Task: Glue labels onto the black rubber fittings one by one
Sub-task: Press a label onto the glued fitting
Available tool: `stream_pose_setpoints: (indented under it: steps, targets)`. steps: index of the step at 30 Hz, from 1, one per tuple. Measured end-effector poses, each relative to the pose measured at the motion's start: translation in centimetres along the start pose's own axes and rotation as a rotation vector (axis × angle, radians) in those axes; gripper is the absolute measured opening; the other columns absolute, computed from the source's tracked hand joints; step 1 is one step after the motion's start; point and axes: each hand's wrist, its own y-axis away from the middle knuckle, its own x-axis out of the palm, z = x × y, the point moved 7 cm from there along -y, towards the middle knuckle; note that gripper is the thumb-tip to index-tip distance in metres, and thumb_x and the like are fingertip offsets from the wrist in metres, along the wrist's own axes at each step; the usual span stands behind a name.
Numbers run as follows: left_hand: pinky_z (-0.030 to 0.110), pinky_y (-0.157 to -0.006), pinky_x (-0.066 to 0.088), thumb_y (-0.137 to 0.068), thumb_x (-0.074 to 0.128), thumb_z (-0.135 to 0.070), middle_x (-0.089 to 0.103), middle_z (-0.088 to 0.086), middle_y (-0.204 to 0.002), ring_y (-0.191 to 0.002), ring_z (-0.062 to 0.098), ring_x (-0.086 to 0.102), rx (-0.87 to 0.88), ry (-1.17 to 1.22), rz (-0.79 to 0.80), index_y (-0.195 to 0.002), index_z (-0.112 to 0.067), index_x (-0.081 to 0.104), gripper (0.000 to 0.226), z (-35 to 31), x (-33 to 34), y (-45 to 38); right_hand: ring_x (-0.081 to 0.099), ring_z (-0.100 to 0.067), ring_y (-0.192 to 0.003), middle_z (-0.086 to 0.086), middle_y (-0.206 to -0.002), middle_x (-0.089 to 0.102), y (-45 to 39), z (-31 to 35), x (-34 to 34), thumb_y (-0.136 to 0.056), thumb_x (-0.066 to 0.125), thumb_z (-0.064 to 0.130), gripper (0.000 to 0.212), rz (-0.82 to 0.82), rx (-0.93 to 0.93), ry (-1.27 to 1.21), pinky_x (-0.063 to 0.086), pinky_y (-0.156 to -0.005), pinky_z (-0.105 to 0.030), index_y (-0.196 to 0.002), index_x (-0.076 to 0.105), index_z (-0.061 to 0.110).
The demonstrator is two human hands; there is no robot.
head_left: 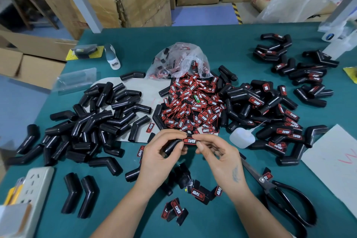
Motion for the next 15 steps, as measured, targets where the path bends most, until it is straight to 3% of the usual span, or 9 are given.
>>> stream_pose_setpoints:
  steps: [3, 6, 8, 12, 15]
  targets:
    - [0.037, -0.083, 0.063, -0.097, 0.067, -0.013, 0.07, 0.001, -0.116, -0.112, 0.028, 0.069, 0.043, -0.055, -0.014, -0.11, -0.016, 0.077, 0.017, -0.4, 0.1, 0.2, 0.07, -0.014, -0.096, 0.009, -0.101, 0.076, 0.1, 0.0, 0.4, -0.093, 0.079, 0.022, 0.023, -0.01, 0.003, -0.021, 0.054, -0.087, -0.023, -0.107, 0.076, 0.039]
    - [0.038, -0.095, 0.057, -0.095, 0.067, -0.012, 0.071, -0.003, -0.115, -0.114, 0.027, 0.069, 0.113, -0.158, -0.023, -0.108, -0.012, 0.077, 0.016, -1.2, 0.6, 0.4, 0.067, -0.013, -0.087, 0.007, -0.095, 0.074, 0.2, 0.0, 0.8, -0.081, 0.082, 0.039, 0.022, -0.071, 0.028, -0.064, 0.055, -0.083, -0.023, -0.102, 0.073, 0.039]
    - [0.034, -0.098, 0.054, -0.094, 0.068, -0.009, 0.071, -0.006, -0.114, -0.113, 0.025, 0.069, 0.143, -0.188, -0.031, -0.107, -0.011, 0.077, 0.015, -1.5, 0.8, 0.5, 0.066, -0.013, -0.084, 0.007, -0.092, 0.073, 0.3, -0.3, 0.8, -0.08, 0.082, 0.04, 0.022, -0.104, 0.044, -0.075, 0.055, -0.081, -0.023, -0.1, 0.072, 0.039]
    - [0.044, -0.095, 0.058, -0.094, 0.069, -0.006, 0.071, -0.005, -0.114, -0.113, 0.024, 0.069, 0.113, -0.168, -0.034, -0.107, -0.011, 0.077, 0.015, -1.3, 0.7, 0.4, 0.068, -0.014, -0.091, 0.004, -0.097, 0.076, 0.1, -0.7, 0.7, -0.09, 0.082, 0.011, 0.029, -0.089, 0.039, -0.118, 0.054, -0.086, -0.024, -0.099, 0.075, 0.037]
    - [0.05, -0.091, 0.06, -0.096, 0.069, -0.012, 0.071, -0.003, -0.114, -0.114, 0.027, 0.069, 0.083, -0.146, -0.033, -0.108, -0.011, 0.077, 0.015, -1.1, 0.6, 0.4, 0.071, -0.019, -0.096, 0.001, -0.101, 0.077, 0.0, -0.6, 0.6, -0.093, 0.078, 0.006, 0.032, -0.07, 0.028, -0.111, 0.055, -0.09, -0.026, -0.1, 0.076, 0.037]
